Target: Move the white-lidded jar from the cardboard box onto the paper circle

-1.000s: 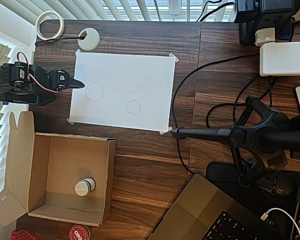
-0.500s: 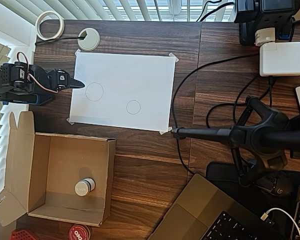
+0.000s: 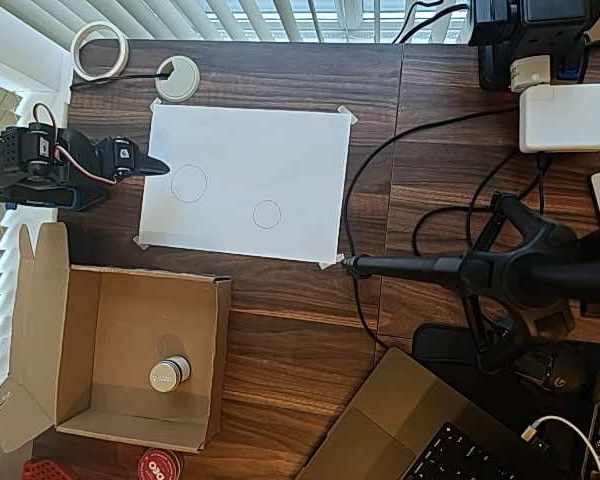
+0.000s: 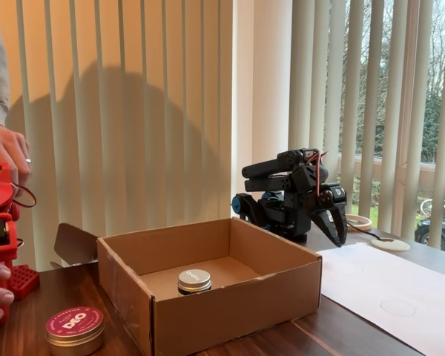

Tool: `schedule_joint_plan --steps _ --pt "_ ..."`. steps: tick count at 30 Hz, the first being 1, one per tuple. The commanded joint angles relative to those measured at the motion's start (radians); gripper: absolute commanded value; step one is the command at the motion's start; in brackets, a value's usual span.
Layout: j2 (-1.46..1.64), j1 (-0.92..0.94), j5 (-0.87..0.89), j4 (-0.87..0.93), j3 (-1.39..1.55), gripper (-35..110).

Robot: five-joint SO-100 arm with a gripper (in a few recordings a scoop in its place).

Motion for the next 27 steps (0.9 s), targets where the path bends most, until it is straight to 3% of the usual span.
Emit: schedule_joint_plan --steps 1,5,7,9,16,20,27 --pt "0.064 -0.005 -0.006 0.015 -0.044 0" --pt "0.064 -0.006 -0.008 0.015 -0.044 1" --pt "0.064 -0.006 -0.009 0.015 -0.044 21" --pt "0.064 -0.006 -0.011 0.015 -0.044 32" --pt "0.061 -0.002 -0.06 -0.012 -0.046 36" --pt "-0.061 0.049 -0.222 -0.133 -0.163 39" --pt "-0.538 0.25 -0.655 -0.278 -0.721 40"
